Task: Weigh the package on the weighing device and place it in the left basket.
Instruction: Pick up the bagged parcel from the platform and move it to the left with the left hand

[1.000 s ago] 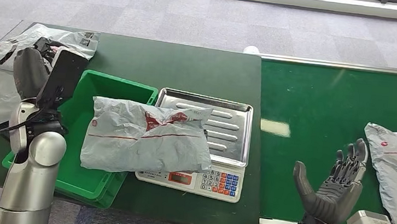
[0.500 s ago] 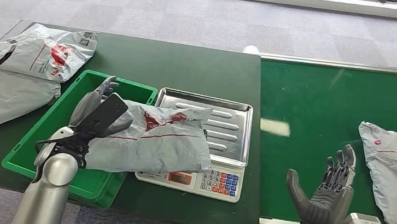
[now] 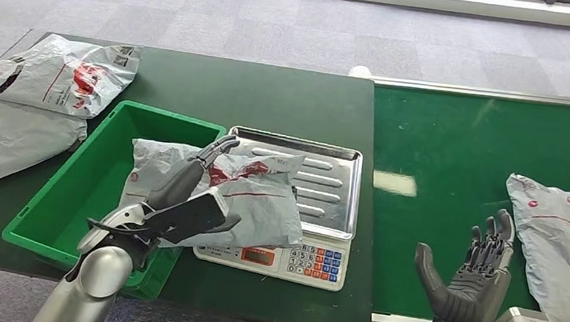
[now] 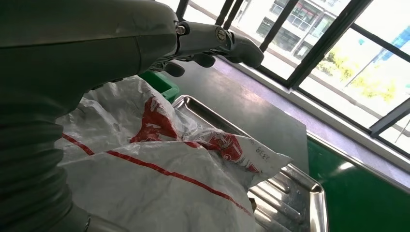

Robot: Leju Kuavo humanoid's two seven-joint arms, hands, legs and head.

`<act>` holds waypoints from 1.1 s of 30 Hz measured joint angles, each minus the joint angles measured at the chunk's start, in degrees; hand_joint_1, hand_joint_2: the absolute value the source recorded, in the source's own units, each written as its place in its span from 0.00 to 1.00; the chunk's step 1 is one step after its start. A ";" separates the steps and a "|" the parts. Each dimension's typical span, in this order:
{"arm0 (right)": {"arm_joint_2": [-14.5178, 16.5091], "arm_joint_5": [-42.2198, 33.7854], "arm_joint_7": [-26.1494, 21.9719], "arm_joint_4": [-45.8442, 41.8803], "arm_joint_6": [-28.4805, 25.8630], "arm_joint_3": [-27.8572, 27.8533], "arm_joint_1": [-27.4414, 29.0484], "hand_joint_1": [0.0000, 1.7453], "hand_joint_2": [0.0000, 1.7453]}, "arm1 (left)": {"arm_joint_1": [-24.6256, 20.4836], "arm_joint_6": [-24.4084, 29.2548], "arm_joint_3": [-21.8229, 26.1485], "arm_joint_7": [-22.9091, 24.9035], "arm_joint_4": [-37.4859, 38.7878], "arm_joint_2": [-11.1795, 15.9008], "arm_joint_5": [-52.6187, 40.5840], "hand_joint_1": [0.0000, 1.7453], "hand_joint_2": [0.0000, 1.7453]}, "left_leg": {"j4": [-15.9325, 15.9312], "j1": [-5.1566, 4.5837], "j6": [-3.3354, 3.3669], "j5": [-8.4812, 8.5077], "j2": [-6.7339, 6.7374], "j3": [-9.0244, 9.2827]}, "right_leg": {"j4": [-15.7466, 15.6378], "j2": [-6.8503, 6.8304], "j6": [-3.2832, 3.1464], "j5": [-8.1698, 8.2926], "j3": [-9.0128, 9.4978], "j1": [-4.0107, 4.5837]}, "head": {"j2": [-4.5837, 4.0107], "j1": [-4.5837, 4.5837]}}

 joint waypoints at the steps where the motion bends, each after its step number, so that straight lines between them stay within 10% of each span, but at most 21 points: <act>1: -0.10 -0.15 -0.09 0.04 -0.08 0.00 -0.03 0.00 1.00 | 0.03 0.05 -0.51 0.03 -0.02 0.28 -0.05 0.00 1.00 | 0.00 0.00 0.00 0.00 0.00 0.00 | 0.00 0.00 0.00 0.00 0.00 0.00 | 0.00 0.00; 19: 2.33 3.38 0.77 0.88 3.37 -0.39 -2.50 0.00 1.00 | -5.69 25.13 -10.30 21.61 20.36 -2.58 -53.20 0.01 1.00 | 0.01 0.00 0.00 0.01 0.01 0.02 | 0.00 0.01 -0.01 0.03 0.01 -0.03 | 0.00 0.00; 23: 3.02 3.49 1.13 0.88 3.71 -0.93 -2.86 0.00 1.00 | -6.18 25.81 -9.57 20.63 23.56 -4.02 -53.19 1.00 1.00 | 0.01 0.00 0.00 0.01 0.00 0.03 | 0.00 0.01 -0.01 0.03 0.02 -0.03 | 0.00 0.01; 33: 3.57 3.15 1.42 1.14 2.74 -1.53 -2.94 0.00 1.00 | -6.97 9.53 -2.77 8.07 26.22 -7.46 -23.48 1.00 1.00 | 0.01 0.00 0.01 0.01 -0.02 0.12 | 0.00 -0.07 0.00 0.02 0.18 -0.05 | 0.00 0.01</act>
